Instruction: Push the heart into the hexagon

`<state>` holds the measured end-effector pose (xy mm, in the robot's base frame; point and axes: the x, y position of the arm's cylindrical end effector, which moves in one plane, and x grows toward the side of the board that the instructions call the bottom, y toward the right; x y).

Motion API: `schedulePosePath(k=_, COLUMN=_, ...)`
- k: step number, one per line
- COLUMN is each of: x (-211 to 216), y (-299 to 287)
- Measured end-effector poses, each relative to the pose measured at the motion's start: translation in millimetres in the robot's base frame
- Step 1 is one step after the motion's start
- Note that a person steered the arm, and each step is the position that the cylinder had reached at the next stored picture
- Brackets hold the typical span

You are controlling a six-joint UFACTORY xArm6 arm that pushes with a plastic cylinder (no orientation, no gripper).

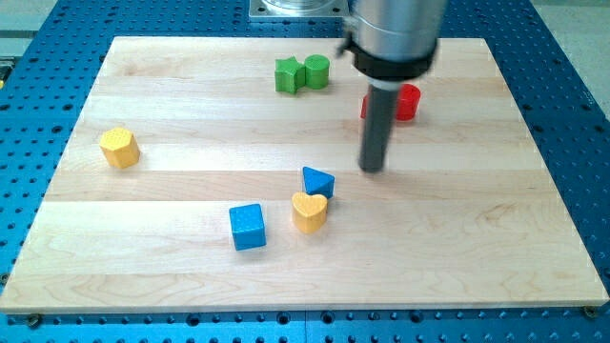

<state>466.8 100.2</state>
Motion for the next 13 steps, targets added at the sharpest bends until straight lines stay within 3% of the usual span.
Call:
schedulePosePath(k=1, x=41.0, y=-2.1)
schedulePosePath(k=2, x=1.2, y=-10.9)
schedulePosePath(k=3, x=5.1, y=-55.6)
schedulePosePath(k=5, x=57.5, y=-117.7)
schedulePosePath(k=6, x=54.8, y=-121.2)
schedulePosePath(k=7, x=57.2, y=-54.7)
schedulePosePath(k=8, x=107.8, y=-29.0)
schedulePosePath(k=9, x=150.6, y=-95.5)
schedulePosePath(k=12, x=67.6, y=-99.9)
schedulePosePath(k=13, x=44.0, y=-133.7)
